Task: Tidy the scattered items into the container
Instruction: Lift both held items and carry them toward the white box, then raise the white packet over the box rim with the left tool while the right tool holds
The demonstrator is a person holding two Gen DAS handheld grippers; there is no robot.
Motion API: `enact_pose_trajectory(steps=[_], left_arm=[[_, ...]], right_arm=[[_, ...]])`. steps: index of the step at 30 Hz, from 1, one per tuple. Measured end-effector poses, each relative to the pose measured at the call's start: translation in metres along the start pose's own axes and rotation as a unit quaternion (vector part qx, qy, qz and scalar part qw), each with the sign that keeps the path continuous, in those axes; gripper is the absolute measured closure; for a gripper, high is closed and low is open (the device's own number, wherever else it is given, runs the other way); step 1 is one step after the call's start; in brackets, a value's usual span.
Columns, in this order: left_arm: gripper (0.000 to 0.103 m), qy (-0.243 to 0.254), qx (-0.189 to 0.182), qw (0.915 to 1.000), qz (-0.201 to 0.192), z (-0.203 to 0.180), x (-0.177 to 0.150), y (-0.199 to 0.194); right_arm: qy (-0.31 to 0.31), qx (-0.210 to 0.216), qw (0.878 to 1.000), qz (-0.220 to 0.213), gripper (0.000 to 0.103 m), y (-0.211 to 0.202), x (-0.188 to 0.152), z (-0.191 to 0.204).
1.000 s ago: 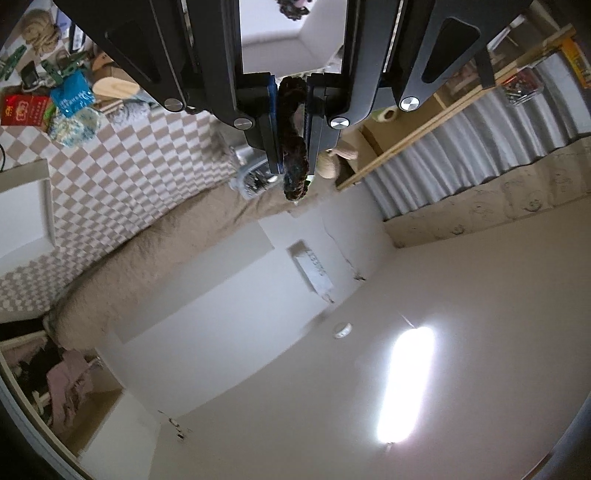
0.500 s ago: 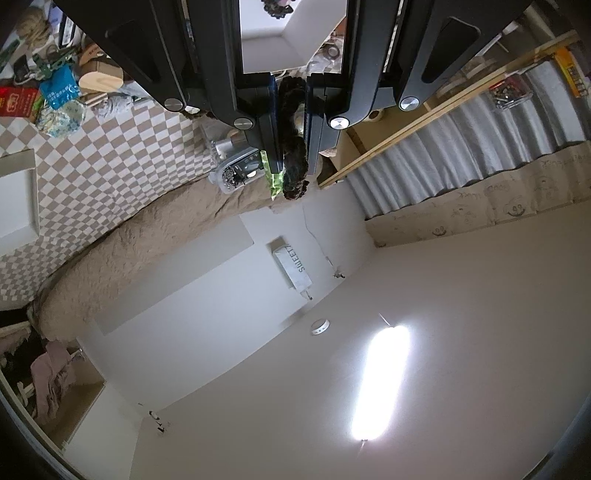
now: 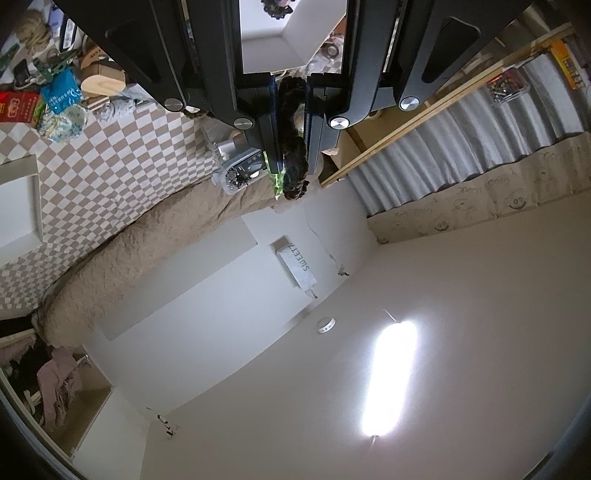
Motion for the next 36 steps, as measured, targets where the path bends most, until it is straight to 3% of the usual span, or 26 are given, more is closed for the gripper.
enact_pose_trajectory(steps=[4,6,13,18,21,24,27,32,36], left_arm=[[0.035,0.109,0.019,0.9939,0.004,-0.02,-0.008,0.007],[0.02,0.148,0.024,0.9886,0.008,-0.028,-0.013,0.014],[0.02,0.18,0.016,0.9835,0.011,-0.031,-0.01,0.036],[0.02,0.192,0.023,0.9809,-0.017,-0.031,-0.005,0.048],[0.02,0.185,0.024,0.9817,-0.037,-0.027,0.0,0.051],[0.019,0.167,0.016,0.9855,-0.022,-0.022,0.003,0.06],[0.019,0.127,0.007,0.9917,0.016,-0.016,0.004,0.073],[0.019,0.066,-0.009,0.9976,0.019,-0.006,0.005,0.078],[0.019,0.052,-0.013,0.9985,0.009,-0.004,0.004,0.078]], right_arm=[[0.005,-0.001,1.0,0.002,0.091,0.001,0.0,-0.002],[0.006,-0.002,1.0,0.003,0.091,0.002,0.0,-0.002],[0.01,-0.002,1.0,0.01,0.091,0.007,-0.001,-0.002],[0.012,-0.004,1.0,0.015,0.091,0.01,-0.002,-0.003],[0.013,-0.005,1.0,0.016,0.091,0.011,-0.003,-0.003],[0.013,-0.006,1.0,0.017,0.091,0.012,-0.003,-0.003],[0.01,-0.006,1.0,0.019,0.091,0.012,-0.004,-0.001],[0.002,-0.005,1.0,0.02,0.091,0.013,-0.002,0.004],[-0.01,-0.002,1.0,0.015,0.091,0.014,0.003,0.011]])
Point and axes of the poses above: each gripper's, at about its wrist camera, not at the fingertips, and y roughly the way its jaws point, z to its left, x to its top, the point moved 1 cm from there along y, roughly the way its jaws point, and after that the axes turned 5 degrees about y, right-handed, at the moved point
